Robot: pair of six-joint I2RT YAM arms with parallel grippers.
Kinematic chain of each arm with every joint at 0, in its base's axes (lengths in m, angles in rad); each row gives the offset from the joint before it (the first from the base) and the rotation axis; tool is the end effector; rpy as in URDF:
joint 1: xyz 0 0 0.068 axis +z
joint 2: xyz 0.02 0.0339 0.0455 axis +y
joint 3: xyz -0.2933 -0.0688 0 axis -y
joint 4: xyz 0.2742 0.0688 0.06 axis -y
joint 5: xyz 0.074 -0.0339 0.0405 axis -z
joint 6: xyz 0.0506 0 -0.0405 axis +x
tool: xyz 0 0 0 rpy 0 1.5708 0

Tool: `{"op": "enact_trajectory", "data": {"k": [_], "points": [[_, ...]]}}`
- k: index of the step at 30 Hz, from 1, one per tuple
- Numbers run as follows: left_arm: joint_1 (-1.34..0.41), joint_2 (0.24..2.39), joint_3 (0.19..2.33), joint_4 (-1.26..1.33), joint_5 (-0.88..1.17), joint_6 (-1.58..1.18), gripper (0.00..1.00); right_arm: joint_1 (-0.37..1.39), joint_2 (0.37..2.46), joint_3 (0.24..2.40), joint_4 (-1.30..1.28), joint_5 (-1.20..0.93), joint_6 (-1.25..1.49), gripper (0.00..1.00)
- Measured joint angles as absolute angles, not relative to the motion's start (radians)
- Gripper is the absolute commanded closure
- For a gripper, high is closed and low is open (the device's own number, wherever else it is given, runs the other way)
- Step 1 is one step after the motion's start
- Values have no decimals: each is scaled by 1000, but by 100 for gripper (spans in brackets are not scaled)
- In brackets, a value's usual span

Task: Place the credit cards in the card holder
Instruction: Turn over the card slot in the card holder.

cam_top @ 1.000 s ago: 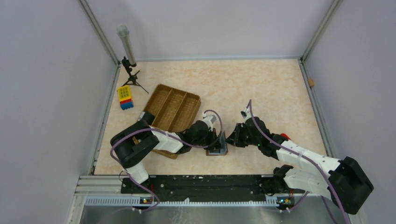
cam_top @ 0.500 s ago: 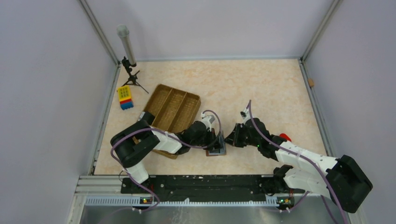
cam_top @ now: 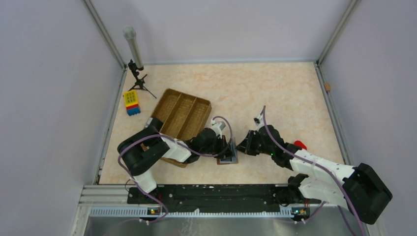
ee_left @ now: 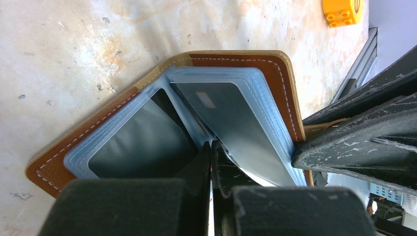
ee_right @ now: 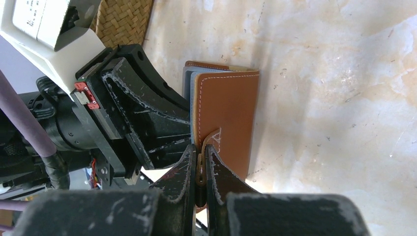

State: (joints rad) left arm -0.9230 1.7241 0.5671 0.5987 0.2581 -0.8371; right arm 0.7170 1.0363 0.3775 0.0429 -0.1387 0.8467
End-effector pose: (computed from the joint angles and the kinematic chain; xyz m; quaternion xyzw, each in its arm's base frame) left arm 0.1914 -0.2743 0.1113 0.0996 0.8638 -0.4423 0.2196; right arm 0.1653 0.1534 0.1738 0.0256 0.8862 0.3667 0.2819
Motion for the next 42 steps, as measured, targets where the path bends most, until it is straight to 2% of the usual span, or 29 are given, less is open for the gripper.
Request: {"op": "enact_trajectory", "data": {"k": [18,23,38,42], "points": [[-918,1731,558,628,271,-838,99,717,1090,383,56,-99,875,100],[-918,1692,554,583,264,-822,90,717,1092,410,-1,-67,867,100],[-917,1345,561,214,167,-701,52,717,1085,419,-209,89,810,100],[-917,1308,589,149,139,-685,49,717,1087,419,-209,90,804,100]]}}
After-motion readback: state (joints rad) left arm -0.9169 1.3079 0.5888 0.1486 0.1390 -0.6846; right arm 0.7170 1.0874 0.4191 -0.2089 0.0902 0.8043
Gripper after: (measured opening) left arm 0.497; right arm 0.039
